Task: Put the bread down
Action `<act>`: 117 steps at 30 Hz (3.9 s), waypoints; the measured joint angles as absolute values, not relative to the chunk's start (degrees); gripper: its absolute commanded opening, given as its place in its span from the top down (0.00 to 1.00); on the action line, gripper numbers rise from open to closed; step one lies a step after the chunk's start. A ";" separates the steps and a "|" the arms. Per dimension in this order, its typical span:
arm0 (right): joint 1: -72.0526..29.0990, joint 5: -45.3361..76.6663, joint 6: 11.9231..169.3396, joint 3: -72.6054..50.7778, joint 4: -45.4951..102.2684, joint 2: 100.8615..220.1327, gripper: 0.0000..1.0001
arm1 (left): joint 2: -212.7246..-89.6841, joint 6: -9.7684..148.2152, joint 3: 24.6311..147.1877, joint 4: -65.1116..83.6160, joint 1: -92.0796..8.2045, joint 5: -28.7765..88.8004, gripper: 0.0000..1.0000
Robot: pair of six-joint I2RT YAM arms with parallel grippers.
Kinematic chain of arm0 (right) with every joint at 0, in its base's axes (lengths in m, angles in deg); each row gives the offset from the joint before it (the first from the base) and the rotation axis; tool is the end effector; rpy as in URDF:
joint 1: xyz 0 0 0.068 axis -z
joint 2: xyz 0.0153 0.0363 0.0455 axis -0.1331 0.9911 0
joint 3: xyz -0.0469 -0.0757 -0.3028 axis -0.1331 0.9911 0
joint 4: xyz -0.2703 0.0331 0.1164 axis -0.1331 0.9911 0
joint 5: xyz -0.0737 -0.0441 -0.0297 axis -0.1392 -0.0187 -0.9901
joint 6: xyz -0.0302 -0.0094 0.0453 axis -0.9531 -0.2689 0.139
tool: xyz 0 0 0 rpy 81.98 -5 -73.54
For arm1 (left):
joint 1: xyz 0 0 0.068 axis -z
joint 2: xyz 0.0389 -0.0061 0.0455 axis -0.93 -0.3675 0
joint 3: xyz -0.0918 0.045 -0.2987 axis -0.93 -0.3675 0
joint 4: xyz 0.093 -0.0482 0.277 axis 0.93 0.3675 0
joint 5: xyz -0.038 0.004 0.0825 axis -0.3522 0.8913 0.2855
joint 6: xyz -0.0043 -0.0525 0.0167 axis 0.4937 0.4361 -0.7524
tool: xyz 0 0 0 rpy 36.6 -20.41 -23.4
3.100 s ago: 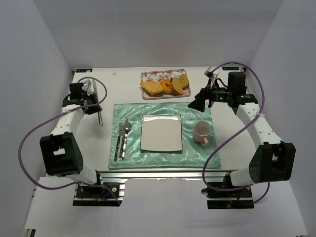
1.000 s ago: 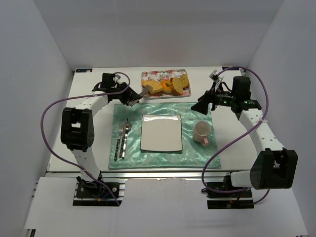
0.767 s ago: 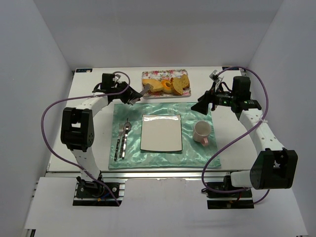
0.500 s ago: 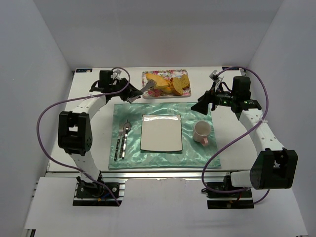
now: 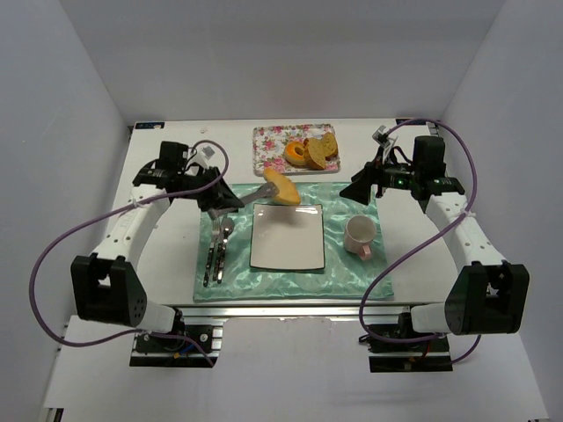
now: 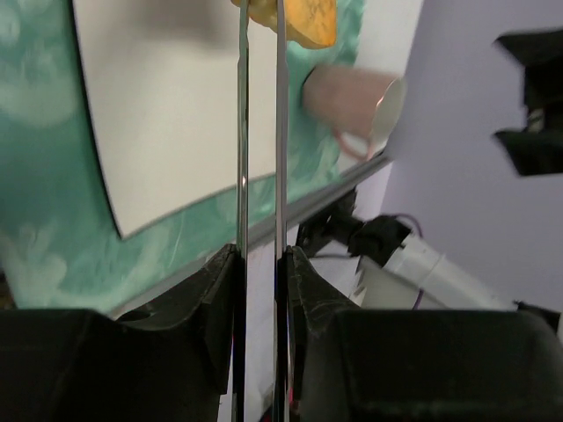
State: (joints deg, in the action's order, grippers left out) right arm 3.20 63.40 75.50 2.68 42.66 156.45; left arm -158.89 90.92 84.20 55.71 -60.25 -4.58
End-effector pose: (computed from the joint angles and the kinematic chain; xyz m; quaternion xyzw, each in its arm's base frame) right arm 0.3179 0.0558 0.3513 -0.3165 0.7357 0.3869 0.4570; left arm 0.3193 -0.0718 0.3312 -0.0925 0.8938 -0.4212 0.1234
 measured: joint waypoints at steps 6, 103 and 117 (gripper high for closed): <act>3.20 63.73 75.52 2.59 42.73 157.54 0.11 | -154.47 86.16 79.13 67.82 -59.07 -2.06 0.85; 3.90 63.84 75.92 2.64 42.56 157.78 0.11 | -188.20 91.99 120.87 49.49 -54.00 7.82 0.87; 3.90 63.88 75.92 2.64 42.56 157.78 0.11 | -171.02 88.93 101.09 56.59 -54.04 1.67 0.88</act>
State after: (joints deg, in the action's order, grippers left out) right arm 3.90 63.88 75.92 2.64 42.56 157.78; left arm -171.02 88.93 101.09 56.59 -54.04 1.67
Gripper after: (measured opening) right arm 0.894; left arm 0.358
